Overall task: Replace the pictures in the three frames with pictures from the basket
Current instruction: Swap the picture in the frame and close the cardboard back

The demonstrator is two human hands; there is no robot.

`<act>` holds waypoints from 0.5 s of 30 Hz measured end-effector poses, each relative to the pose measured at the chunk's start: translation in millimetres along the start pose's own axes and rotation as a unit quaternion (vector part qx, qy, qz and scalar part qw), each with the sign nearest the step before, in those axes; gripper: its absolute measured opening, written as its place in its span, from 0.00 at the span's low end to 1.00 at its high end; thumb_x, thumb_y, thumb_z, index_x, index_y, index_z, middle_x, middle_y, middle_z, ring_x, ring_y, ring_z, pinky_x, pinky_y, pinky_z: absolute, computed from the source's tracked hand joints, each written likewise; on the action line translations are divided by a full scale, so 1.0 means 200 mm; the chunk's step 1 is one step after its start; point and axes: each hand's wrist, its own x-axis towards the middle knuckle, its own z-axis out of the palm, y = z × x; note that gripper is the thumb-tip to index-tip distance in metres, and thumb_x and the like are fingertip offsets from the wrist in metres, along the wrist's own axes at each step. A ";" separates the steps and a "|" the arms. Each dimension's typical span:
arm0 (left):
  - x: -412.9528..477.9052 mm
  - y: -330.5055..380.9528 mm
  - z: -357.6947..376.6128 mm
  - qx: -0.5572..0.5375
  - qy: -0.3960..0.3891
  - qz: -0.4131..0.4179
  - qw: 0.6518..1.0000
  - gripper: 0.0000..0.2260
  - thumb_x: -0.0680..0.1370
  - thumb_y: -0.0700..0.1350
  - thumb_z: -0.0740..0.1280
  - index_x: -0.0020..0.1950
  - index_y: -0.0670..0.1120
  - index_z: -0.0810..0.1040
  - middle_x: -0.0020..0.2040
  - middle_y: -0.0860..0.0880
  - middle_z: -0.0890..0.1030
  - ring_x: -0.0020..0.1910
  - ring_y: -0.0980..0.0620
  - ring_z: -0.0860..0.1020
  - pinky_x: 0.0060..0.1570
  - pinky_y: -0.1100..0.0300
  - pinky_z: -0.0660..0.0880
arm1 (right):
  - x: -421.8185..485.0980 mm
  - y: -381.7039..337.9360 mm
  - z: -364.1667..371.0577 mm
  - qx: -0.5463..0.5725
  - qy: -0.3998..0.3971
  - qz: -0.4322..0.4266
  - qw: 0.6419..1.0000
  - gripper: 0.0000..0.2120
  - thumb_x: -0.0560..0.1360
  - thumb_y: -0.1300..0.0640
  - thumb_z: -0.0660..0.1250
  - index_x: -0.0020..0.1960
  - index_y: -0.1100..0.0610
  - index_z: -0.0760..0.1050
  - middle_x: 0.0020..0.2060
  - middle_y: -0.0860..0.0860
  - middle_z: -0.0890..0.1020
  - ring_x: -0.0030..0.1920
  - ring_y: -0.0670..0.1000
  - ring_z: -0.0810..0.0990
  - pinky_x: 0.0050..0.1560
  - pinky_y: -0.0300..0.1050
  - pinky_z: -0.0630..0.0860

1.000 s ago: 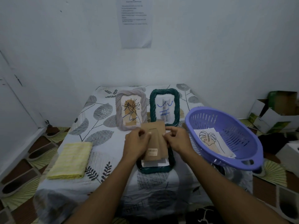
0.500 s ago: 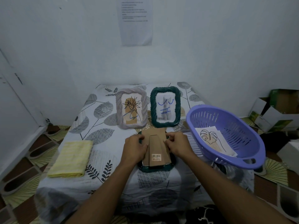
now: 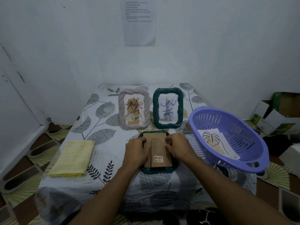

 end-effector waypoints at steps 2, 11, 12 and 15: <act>-0.01 0.01 0.01 0.047 -0.002 0.000 0.999 0.07 0.76 0.47 0.65 0.49 0.46 0.79 0.50 0.48 0.81 0.54 0.46 0.76 0.52 0.52 0.64 | -0.01 0.00 0.01 -0.020 -0.006 -0.012 1.000 0.10 0.74 0.56 0.69 0.39 0.62 0.77 0.35 0.57 0.80 0.38 0.55 0.79 0.40 0.46 0.77; -0.02 -0.06 0.03 0.117 0.005 0.057 0.992 0.13 0.77 0.54 0.63 0.55 0.50 0.81 0.62 0.55 0.76 0.62 0.51 0.64 0.53 0.53 0.59 | -0.05 0.03 0.06 -0.015 0.029 -0.030 0.999 0.12 0.76 0.53 0.64 0.50 0.60 0.81 0.49 0.54 0.79 0.49 0.55 0.79 0.49 0.53 0.78; -0.01 -0.07 0.03 0.115 0.006 0.058 0.992 0.12 0.77 0.54 0.63 0.55 0.50 0.81 0.62 0.55 0.76 0.62 0.51 0.64 0.54 0.53 0.60 | -0.05 0.04 0.06 -0.010 0.030 -0.027 0.999 0.12 0.76 0.53 0.65 0.50 0.59 0.81 0.49 0.53 0.79 0.49 0.55 0.79 0.50 0.53 0.78; -0.02 -0.09 0.05 0.092 0.016 0.056 0.994 0.11 0.76 0.53 0.65 0.53 0.49 0.80 0.59 0.54 0.78 0.62 0.50 0.66 0.54 0.53 0.61 | -0.05 0.05 0.05 0.002 0.030 -0.031 0.999 0.11 0.76 0.52 0.65 0.52 0.56 0.81 0.50 0.52 0.79 0.51 0.54 0.78 0.51 0.51 0.77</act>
